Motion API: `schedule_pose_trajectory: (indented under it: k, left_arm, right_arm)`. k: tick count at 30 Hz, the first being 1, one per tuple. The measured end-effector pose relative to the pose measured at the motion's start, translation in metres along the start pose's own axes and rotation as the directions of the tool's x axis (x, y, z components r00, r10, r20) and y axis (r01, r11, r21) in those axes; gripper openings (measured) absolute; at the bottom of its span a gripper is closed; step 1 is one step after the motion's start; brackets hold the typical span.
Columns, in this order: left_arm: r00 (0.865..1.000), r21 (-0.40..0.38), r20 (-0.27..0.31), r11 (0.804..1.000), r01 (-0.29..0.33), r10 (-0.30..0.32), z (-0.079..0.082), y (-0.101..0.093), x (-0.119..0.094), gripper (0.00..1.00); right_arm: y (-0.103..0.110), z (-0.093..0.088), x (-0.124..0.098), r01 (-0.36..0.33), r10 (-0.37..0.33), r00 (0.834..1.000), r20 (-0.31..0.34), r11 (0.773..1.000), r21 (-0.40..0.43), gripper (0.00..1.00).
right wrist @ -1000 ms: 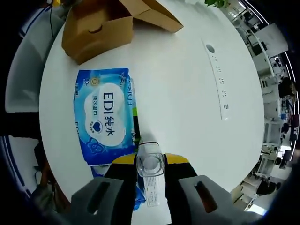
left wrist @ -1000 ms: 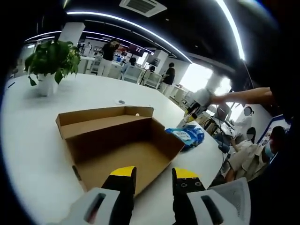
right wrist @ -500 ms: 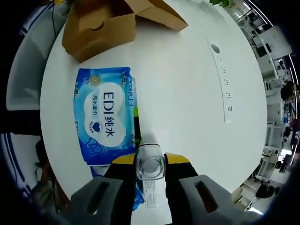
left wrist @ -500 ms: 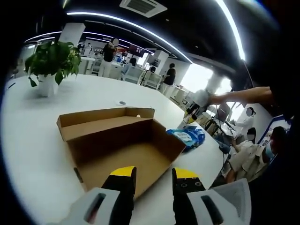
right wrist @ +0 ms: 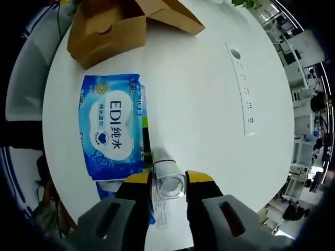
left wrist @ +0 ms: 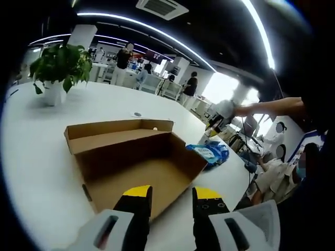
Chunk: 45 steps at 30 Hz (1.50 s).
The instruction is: Operate the shoe box by opening the lid, removing the specified soft item, and placing it in the target area until the item is outside and the box remains undamaged.
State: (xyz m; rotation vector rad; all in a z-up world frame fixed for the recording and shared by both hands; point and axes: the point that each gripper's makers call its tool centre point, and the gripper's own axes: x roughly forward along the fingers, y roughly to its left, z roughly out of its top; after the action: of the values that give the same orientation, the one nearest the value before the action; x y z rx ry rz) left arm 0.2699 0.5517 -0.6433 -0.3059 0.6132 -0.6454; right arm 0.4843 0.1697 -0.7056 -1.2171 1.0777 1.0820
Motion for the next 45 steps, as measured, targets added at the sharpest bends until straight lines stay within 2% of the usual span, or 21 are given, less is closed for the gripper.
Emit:
schedule_pose_trajectory:
  k: [14,18,24,29,32,37,45]
  left_arm:
    - [1.0,-0.01,0.019,1.0,-0.004,0.004,0.002,0.001,-0.004,0.31]
    - [1.0,-0.013,0.027,1.0,-0.003,0.003,0.004,0.001,-0.004,0.31]
    - [0.999,-0.019,0.042,1.0,-0.009,0.009,0.005,0.003,-0.005,0.31]
    - [0.999,-0.017,0.044,1.0,-0.026,0.027,0.005,0.006,-0.007,0.31]
    - [0.998,-0.02,0.053,0.999,-0.042,0.044,0.007,0.01,-0.01,0.31]
    - [0.993,-0.03,0.072,0.995,-0.095,0.097,0.008,0.021,-0.018,0.31]
    - [0.983,-0.05,0.091,0.987,-0.154,0.158,0.008,0.035,-0.029,0.31]
  right_arm:
    - [0.001,-0.001,-0.016,0.03,-0.03,1.0,0.008,1.0,0.01,0.28]
    - [-0.003,-0.002,-0.025,0.077,-0.077,0.997,0.009,0.997,0.01,0.32]
    - [-0.007,-0.004,-0.039,0.126,-0.127,0.991,0.028,0.991,0.033,0.32]
    - [-0.006,-0.007,-0.046,0.145,-0.147,0.989,0.033,0.988,0.052,0.33]
    - [-0.005,-0.008,-0.051,0.159,-0.164,0.985,0.051,0.983,0.093,0.32]
    - [-0.006,-0.009,-0.061,0.193,-0.224,0.968,0.117,0.954,0.228,0.32]
    - [0.011,-0.022,-0.063,0.171,-0.237,0.957,0.165,0.926,0.337,0.32]
